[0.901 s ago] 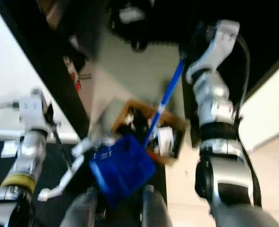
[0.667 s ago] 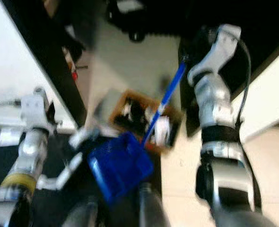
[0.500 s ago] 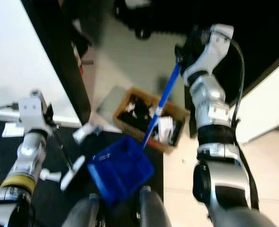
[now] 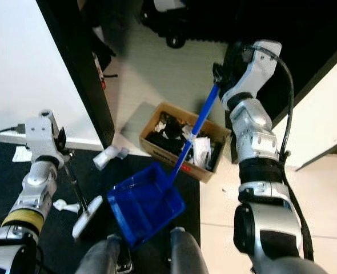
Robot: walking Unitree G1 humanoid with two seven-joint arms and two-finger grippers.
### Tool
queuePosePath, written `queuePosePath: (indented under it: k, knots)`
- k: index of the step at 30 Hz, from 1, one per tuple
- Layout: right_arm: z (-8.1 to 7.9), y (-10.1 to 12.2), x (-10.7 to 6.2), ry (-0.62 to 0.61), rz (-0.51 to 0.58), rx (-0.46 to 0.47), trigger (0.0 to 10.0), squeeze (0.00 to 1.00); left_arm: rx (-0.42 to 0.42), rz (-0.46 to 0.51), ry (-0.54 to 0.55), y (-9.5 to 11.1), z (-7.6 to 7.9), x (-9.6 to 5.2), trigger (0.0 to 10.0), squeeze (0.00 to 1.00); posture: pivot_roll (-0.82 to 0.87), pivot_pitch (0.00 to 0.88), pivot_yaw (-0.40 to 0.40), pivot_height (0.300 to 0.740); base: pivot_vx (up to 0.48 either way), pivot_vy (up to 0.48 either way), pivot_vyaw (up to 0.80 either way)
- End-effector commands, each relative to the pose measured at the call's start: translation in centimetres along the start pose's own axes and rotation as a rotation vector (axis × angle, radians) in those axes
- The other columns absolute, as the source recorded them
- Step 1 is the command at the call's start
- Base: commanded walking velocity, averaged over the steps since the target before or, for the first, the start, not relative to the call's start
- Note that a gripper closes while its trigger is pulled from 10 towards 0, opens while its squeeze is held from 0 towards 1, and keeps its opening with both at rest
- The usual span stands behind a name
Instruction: Sweep floor
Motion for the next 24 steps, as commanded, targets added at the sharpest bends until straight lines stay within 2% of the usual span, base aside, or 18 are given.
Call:
queuePosePath:
  k: [1,13,20,24]
  knots:
    - [-0.2,0.2,0.0,0.007,0.001,-0.006,10.0,0.0,-0.005,-0.009,-0.004,-0.2,0.3,-0.1,10.0,0.0,0.0,0.086,-0.016,0.74,0.0,-0.48,0.0]
    - [-0.4,-0.4,-0.2,0.015,-0.019,-0.024,10.0,0.0,-0.006,-0.015,-0.002,-0.3,0.4,-0.1,10.0,0.0,0.0,0.091,-0.02,0.74,0.0,-0.44,0.0]
    - [-0.6,-0.4,-0.2,0.02,-0.018,-0.024,10.0,0.0,-0.027,-0.012,0.014,-0.3,0.1,-0.1,10.0,0.0,0.0,0.092,-0.021,0.74,0.0,0.0,0.0]
    - [-1.1,-1.1,-0.4,0.037,-0.034,-0.041,10.0,0.0,-0.014,-0.015,0.017,-0.6,0.0,-0.3,10.0,0.0,0.0,0.091,-0.022,0.74,0.0,0.0,0.0]
Point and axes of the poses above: a point about 5 cm out from each wrist's last joint towards the gripper, its own x axis pointing out of the wrist towards the gripper, its own y axis along the axis of the wrist's last joint, z = x × y, the point moved 1 cm from there along x, pointing out of the wrist towards the gripper, and after that the axes turned 3 degrees about -x, right-handed, at the moved point
